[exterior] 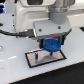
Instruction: Insert the blue gear onto the right peg, followed by the red gear
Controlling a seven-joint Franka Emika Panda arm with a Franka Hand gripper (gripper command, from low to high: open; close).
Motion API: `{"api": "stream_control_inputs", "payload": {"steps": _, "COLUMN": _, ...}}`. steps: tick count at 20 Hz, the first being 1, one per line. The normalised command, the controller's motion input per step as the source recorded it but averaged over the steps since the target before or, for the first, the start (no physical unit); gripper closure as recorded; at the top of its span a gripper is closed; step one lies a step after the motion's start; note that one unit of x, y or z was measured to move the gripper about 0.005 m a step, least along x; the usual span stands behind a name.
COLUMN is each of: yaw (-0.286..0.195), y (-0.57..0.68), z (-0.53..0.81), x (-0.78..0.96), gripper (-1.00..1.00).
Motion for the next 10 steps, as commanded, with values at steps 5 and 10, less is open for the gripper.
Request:
{"api": "stream_control_inputs", "payload": {"steps": 5, "yaw": 0.0, "y": -0.04, "z": -0.18, "x": 0.32, "gripper": 1.0}}
{"api": "stream_control_inputs", "payload": {"steps": 10, "yaw": 0.0, "y": 0.0, "z": -0.39, "x": 0.3, "gripper": 1.0}}
